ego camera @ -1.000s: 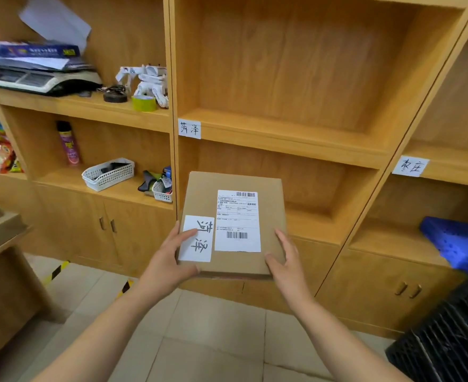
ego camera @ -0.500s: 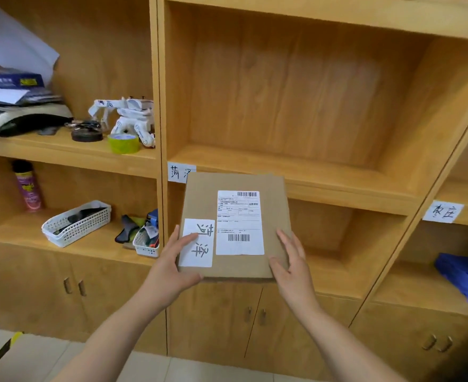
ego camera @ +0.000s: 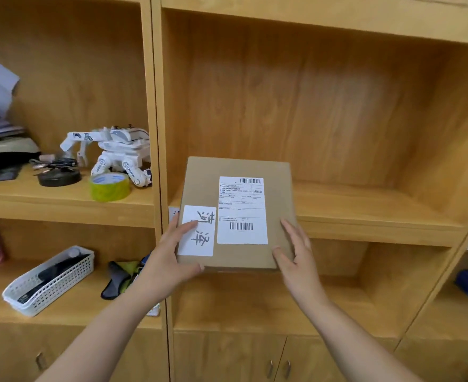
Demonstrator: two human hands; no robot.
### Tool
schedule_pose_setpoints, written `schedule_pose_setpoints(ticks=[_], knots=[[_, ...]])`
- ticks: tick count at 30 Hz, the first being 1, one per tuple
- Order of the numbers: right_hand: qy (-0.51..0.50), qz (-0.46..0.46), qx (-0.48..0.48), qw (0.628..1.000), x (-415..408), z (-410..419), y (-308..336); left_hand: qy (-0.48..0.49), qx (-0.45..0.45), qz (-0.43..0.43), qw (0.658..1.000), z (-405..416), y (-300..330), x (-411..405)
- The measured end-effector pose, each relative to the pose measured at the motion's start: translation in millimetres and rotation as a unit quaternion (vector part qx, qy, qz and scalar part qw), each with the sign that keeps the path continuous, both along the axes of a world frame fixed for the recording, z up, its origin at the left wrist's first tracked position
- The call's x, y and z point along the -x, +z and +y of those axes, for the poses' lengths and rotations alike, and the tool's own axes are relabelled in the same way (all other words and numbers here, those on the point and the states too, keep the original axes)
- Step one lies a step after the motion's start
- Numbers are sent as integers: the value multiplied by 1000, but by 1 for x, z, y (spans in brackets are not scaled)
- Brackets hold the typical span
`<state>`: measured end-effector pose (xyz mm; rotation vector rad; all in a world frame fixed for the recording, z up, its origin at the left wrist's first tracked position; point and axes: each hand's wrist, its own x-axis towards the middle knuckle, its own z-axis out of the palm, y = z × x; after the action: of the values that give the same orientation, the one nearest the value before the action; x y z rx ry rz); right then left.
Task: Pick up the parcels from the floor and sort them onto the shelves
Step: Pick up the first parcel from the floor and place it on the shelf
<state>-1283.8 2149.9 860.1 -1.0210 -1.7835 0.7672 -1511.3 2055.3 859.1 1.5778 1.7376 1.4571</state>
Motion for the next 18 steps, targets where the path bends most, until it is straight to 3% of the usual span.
schedule_pose_setpoints(ticks=[5,14,18], knots=[[13,-35,-24,999,20,39,15,16,-12,38,999,34,10,14],[25,-211,-78,974,34,103,40,88,-50,89,991,92,25,23],[22,-244,-108,963,40,127,53,113,-60,105,986,114,33,28]])
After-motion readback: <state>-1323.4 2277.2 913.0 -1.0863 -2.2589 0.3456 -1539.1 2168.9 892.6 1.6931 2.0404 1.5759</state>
